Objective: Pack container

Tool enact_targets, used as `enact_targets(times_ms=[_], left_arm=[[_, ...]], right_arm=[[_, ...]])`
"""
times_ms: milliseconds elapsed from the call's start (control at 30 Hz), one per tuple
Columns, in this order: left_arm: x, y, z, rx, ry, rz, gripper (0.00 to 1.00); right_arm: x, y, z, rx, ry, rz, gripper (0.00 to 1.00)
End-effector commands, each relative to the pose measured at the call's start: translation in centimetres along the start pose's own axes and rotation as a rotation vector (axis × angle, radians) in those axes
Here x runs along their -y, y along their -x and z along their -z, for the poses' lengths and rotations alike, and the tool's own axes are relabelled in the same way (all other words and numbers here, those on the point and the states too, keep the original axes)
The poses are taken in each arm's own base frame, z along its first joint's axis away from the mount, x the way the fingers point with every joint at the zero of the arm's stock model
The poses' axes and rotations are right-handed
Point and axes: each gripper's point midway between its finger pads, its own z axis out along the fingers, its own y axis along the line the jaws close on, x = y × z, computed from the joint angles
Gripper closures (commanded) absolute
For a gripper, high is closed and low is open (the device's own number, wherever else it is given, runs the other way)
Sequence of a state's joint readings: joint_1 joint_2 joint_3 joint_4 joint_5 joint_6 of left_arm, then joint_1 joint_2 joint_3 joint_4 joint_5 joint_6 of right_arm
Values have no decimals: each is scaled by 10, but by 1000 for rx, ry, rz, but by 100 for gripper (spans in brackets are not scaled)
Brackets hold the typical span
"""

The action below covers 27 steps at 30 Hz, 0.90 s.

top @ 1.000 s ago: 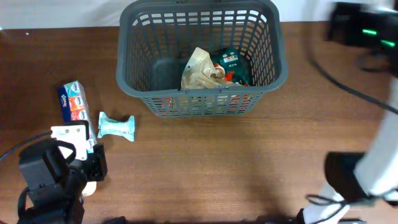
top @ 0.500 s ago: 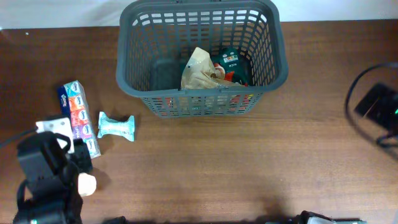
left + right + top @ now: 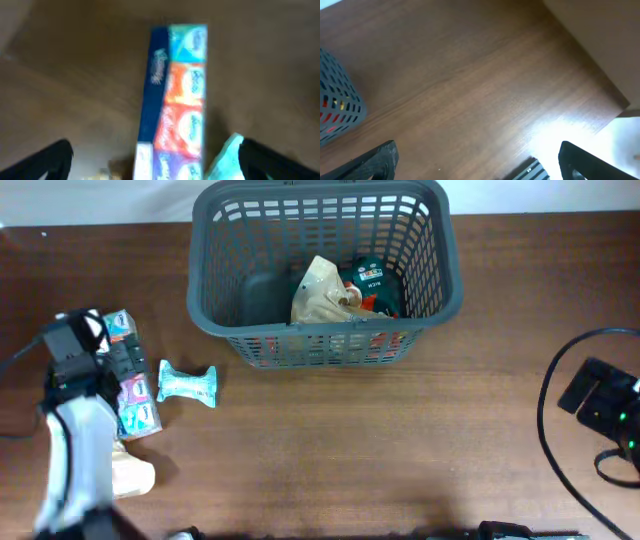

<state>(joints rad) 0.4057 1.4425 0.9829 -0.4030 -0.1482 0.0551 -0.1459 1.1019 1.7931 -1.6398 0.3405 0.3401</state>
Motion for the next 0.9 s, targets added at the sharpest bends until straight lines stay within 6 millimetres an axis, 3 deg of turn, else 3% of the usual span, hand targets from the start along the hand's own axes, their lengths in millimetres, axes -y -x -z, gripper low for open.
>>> enact_targets(times_ms=[0,67,233,433,633,733,867], left_arm=[[-14,-47,-61,-164,-52,59,1],[-16,-69,-85,-227,-91,59,0],[-1,-84,-107,-257,-172,52,0],[14,-64,-98,-238,-252,55,2],[17,-12,-80,-134,-258,24,3],[18,-6,-81,-113,-258,15,3],[19,-13,-92,-132,-257,16,3]], right_arm=[[8,-4,7,27,-18,-3,1],[9,-6,8,19,-20,0,1],[10,-9,8,8,-23,4,1],[10,-9,8,8,-24,19,1],[9,-8,6,5,-25,21,1],[9,-8,6,4,-25,24,1],[9,-8,6,3,-25,25,1]])
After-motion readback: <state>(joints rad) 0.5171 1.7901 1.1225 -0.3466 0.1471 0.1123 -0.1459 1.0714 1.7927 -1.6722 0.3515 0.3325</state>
